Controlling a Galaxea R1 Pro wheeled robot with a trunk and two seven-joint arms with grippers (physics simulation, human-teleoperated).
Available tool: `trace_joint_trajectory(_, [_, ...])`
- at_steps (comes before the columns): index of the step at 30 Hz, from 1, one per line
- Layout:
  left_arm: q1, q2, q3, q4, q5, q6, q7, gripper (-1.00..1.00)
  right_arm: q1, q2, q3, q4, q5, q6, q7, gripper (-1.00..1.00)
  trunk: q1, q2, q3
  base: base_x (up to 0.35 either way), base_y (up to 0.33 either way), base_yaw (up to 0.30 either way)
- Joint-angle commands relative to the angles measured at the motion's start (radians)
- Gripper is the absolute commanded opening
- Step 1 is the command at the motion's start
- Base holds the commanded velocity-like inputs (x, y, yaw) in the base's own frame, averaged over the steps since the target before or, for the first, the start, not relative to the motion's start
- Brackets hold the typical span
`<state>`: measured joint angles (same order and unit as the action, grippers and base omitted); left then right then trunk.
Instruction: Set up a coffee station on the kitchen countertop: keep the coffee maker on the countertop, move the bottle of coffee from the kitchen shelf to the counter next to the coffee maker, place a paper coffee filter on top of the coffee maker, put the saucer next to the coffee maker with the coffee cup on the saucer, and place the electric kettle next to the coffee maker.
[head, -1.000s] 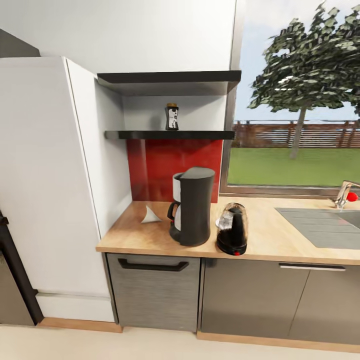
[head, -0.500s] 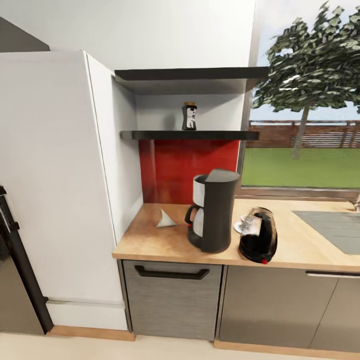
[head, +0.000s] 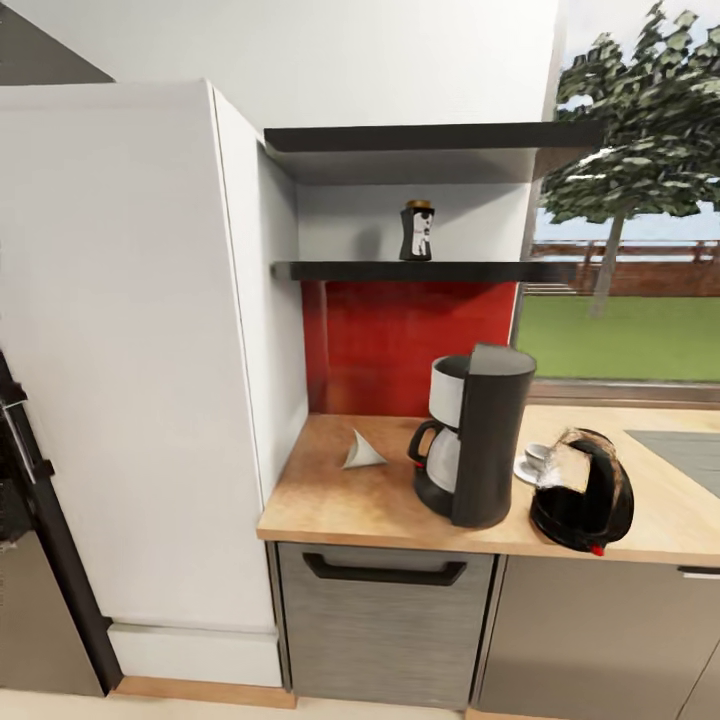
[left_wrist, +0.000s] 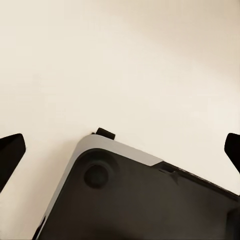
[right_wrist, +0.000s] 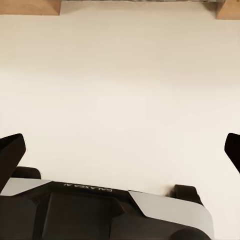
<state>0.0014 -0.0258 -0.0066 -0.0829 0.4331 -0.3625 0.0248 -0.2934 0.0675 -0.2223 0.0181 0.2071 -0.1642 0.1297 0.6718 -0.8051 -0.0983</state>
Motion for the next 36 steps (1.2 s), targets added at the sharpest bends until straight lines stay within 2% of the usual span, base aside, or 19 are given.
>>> trace_joint_trajectory(1, [0.0,0.0,-0.001,-0.001,0.001,-0.001,0.003,1.0,-0.001,0.0,-0.009,0.002,0.008,-0.004,0.001,1.0,0.001,-0.001,-0.001,0.19,0.306,0.0])
trace_joint_trajectory(15, [0.0,-0.002,-0.004,0.0,-0.017,-0.001,0.002,1.0,-0.001,0.0,-0.011,0.002,-0.004,-0.001,-0.001,1.0,0.001,-0.001,-0.001,0.068,0.32,0.0])
trace_joint_trajectory(19, [0.0,-0.001,-0.004,0.001,-0.021,-0.001,0.002,1.0,-0.001,-0.004,-0.01,0.002,-0.072,0.0,-0.001,1.0,0.001,-0.001,-0.001,0.001,0.315,0.0])
trace_joint_trajectory(20, [0.0,-0.001,-0.004,0.003,-0.022,-0.002,0.002,1.0,-0.001,-0.005,-0.009,0.002,-0.098,0.0,-0.001,1.0,0.001,-0.001,-0.001,0.0,0.153,0.0])
trace_joint_trajectory(23, [0.0,0.0,-0.003,0.005,-0.022,-0.002,0.002,1.0,-0.001,-0.005,-0.008,0.002,-0.112,0.0,-0.001,1.0,0.001,-0.001,-0.001,0.0,0.075,0.0])
trace_joint_trajectory(36, [0.0,0.001,-0.003,0.006,-0.022,-0.005,0.003,1.0,-0.001,-0.012,-0.011,-0.005,-0.123,0.025,0.001,1.0,0.001,-0.001,-0.001,-0.024,0.011,0.0])
